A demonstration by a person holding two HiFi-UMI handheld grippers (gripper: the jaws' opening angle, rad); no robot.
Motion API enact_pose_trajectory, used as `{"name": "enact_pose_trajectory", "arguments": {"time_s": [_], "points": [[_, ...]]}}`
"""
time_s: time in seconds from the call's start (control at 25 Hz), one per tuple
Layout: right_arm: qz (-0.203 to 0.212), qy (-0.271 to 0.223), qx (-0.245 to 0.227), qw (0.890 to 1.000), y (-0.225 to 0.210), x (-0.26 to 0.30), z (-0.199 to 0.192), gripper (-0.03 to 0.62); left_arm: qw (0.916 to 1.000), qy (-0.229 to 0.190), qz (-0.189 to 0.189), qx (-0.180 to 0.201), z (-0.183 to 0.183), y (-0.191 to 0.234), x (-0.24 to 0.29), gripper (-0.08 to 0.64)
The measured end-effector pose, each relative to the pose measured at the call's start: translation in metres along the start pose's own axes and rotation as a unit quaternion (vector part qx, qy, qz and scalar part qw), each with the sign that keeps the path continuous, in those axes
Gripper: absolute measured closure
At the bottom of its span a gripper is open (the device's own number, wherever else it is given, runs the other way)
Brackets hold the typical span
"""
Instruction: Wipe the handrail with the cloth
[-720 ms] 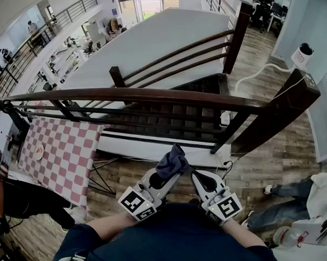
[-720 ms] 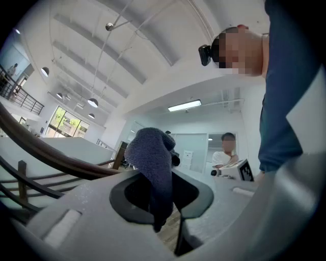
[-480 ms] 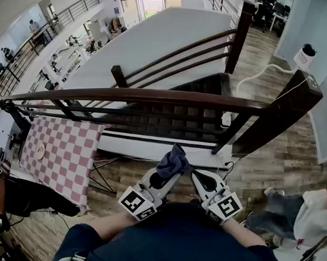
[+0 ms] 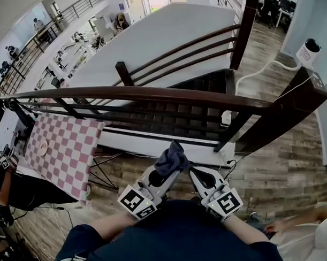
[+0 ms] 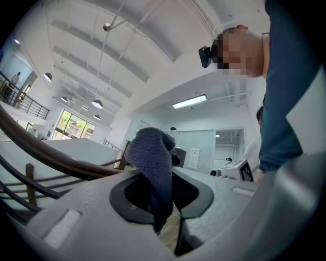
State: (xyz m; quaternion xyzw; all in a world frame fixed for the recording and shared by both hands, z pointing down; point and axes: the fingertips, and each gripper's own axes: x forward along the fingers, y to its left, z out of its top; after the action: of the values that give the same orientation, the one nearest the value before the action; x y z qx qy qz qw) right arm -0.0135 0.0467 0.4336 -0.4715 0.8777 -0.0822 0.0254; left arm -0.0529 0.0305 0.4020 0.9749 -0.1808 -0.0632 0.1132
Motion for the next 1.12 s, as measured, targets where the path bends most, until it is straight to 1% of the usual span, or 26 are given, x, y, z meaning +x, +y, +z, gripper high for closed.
{"name": "enact_pose_trajectory", "arguments": {"time_s": [0.12,0.2,0.32,0.44,0.52,0.6,0.68,0.84,0.92,1.04,1.12], "points": [[0.008,-0.002,0.013,1.000,-0.013,-0.004,-0.006,0.581,0.9998,0.004,0.020,0.007,-0.005,0.002,0.008,0.488],[0.012,0.002,0.025,1.000,-0.020,-0.003,-0.013,0.581,0.9991,0.011,0.040,0.009,-0.007,0.013,0.009,0.488],[0.011,0.006,0.028,1.000,-0.028,0.009,-0.013,0.581,0.9976,0.017,0.064,0.018,-0.003,0.044,0.007,0.488],[0.004,0.007,0.021,1.000,-0.041,0.038,-0.009,0.581,0.9970,0.006,0.075,0.020,0.011,0.088,0.010,0.488],[-0.005,0.011,0.017,1.000,-0.051,0.061,-0.004,0.581,0.9973,-0.003,0.071,0.020,0.020,0.115,0.016,0.488],[-0.017,0.013,0.009,1.000,-0.058,0.084,0.004,0.581,0.9980,-0.006,0.059,0.023,0.028,0.140,0.021,0.488],[-0.032,0.013,0.004,0.999,-0.065,0.108,0.010,0.581,0.9986,-0.004,0.045,0.026,0.033,0.165,0.024,0.488],[-0.060,0.012,0.001,0.998,-0.074,0.151,0.016,0.581,0.9995,0.004,0.028,0.017,0.037,0.215,0.027,0.488],[-0.068,0.014,0.000,0.998,-0.077,0.164,0.017,0.581,0.9996,0.010,0.022,0.017,0.038,0.234,0.030,0.488],[-0.079,0.021,0.005,0.997,-0.087,0.173,0.016,0.581,0.9994,0.020,0.022,0.016,0.036,0.252,0.039,0.488],[-0.080,0.022,0.008,0.997,-0.094,0.178,0.016,0.581,0.9988,0.029,0.028,0.026,0.033,0.262,0.044,0.488]]}}
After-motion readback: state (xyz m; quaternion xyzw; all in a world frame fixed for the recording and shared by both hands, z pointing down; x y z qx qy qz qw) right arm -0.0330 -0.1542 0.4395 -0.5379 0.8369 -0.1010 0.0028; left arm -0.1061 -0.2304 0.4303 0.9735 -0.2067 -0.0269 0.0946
